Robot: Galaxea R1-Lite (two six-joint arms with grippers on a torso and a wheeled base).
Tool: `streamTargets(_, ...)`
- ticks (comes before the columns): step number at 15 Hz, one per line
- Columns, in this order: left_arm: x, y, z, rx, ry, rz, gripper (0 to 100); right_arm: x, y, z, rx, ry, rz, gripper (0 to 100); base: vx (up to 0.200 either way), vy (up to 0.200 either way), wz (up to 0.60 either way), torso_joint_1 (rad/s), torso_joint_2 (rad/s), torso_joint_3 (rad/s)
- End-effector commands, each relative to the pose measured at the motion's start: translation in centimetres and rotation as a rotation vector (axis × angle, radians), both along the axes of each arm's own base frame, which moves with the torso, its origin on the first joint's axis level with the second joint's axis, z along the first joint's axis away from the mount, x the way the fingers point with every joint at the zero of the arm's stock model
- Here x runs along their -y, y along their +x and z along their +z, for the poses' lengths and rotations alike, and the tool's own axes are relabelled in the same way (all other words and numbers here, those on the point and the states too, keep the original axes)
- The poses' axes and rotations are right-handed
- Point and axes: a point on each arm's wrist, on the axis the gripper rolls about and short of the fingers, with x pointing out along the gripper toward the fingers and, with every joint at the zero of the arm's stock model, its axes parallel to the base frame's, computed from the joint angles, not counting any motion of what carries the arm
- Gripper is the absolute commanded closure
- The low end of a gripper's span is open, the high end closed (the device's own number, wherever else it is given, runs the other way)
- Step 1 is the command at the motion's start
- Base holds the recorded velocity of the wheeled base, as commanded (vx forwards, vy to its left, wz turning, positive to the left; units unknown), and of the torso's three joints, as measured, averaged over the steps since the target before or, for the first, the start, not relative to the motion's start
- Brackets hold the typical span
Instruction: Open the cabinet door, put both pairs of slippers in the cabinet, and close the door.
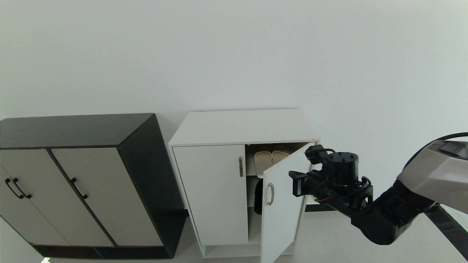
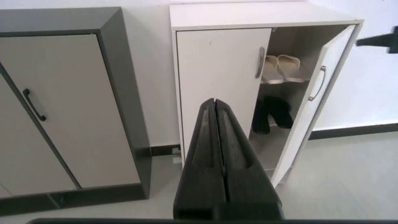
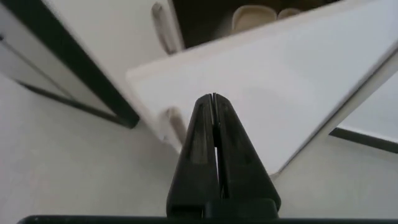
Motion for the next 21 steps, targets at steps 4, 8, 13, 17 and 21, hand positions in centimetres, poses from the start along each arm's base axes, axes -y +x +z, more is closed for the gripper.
streamTargets(4,0.0,0.0,0.0,-0.001,0.000,0.000,100,2.7,-5.4,1.9,-0.046,0.029,0.189,100,0.000,0.000,0.00,0.000,0.00,0.000)
streamTargets(8,0.0,0.0,0.0,-0.001,0.000,0.001,100,2.1,-5.6,-0.2,-0.112,0.000,0.230,100,0.200,0.000,0.00,-0.008,0.00,0.005)
streamTargets(13,0.0,0.0,0.0,-0.001,0.000,0.000,100,0.3,-5.5,-1.7,-0.144,-0.021,0.274,100,0.200,0.000,0.00,0.008,0.00,0.001)
streamTargets(17,0.0,0.0,0.0,-0.001,-0.003,0.000,100,-0.1,-5.8,-2.4,-0.165,-0.032,0.287,100,0.050,0.000,0.00,0.002,0.00,0.001)
streamTargets(21,0.0,0.0,0.0,-0.001,-0.002,0.001,100,-0.6,-5.0,-2.7,-0.160,-0.028,0.287,100,0.000,0.000,0.00,0.000,0.00,0.000)
